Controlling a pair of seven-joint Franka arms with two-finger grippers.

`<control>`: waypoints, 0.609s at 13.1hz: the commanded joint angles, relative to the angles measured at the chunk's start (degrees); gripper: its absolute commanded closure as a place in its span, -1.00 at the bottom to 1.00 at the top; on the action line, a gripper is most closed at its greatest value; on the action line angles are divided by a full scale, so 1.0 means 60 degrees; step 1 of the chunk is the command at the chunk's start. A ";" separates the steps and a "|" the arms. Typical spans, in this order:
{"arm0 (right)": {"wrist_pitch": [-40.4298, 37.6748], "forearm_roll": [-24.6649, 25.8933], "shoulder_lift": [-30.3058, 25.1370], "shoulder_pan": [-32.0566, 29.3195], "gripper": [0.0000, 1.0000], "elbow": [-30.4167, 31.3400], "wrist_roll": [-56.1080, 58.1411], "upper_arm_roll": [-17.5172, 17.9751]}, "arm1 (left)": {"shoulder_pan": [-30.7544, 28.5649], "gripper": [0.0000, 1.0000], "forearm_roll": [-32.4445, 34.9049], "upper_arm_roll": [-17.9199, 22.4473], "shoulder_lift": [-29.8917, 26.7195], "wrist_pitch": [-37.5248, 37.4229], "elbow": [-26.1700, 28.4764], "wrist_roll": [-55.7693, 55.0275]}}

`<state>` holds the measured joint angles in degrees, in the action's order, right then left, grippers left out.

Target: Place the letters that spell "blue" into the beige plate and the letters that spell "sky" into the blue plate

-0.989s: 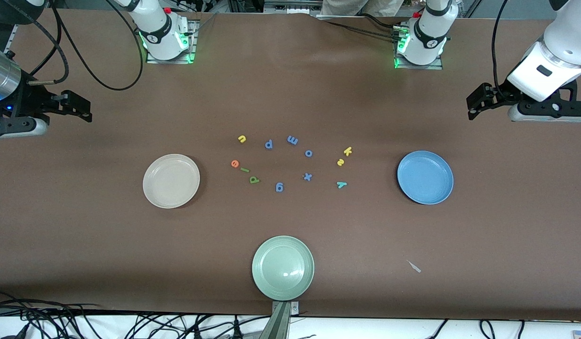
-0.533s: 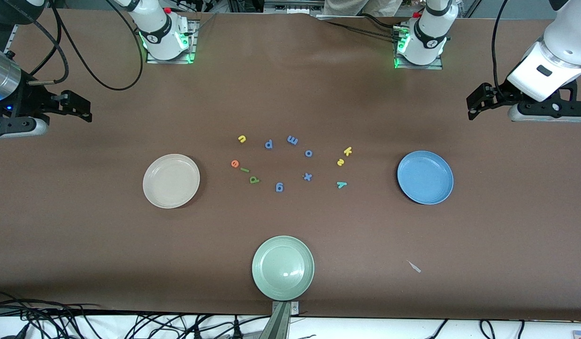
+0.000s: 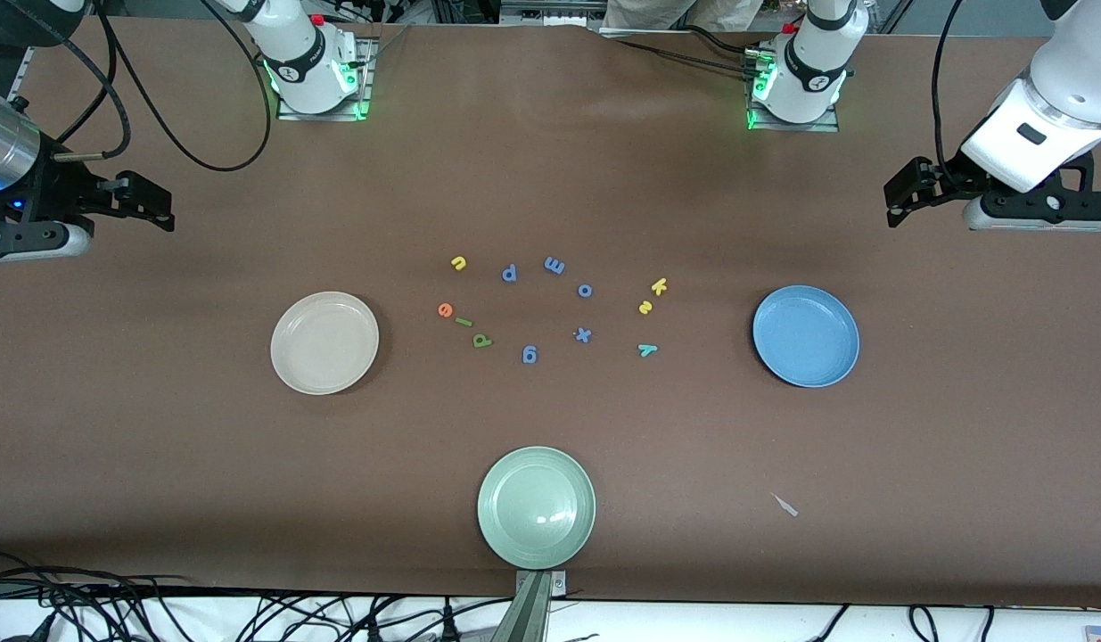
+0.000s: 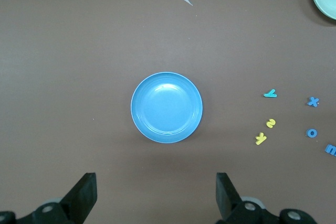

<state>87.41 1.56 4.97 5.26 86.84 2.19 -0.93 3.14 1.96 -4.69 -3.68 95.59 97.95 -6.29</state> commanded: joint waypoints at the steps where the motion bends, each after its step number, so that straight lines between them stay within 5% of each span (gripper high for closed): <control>1: 0.0036 0.0077 -0.0037 -0.0071 -1.00 0.0028 -0.0101 0.0052 | -0.0055 -1.00 -0.0253 0.0005 0.0013 -0.0229 -0.0198 0.0155; 8: 0.0227 0.0077 -0.0037 -0.0056 -1.00 0.0014 -0.0101 0.0067 | -0.0055 -1.00 -0.0282 0.0005 0.0158 -0.0549 -0.0197 0.0213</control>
<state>88.06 1.56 4.97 5.26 86.84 2.19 -0.93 3.09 1.96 -4.69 -3.64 94.57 97.95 -6.29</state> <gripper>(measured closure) 0.000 0.000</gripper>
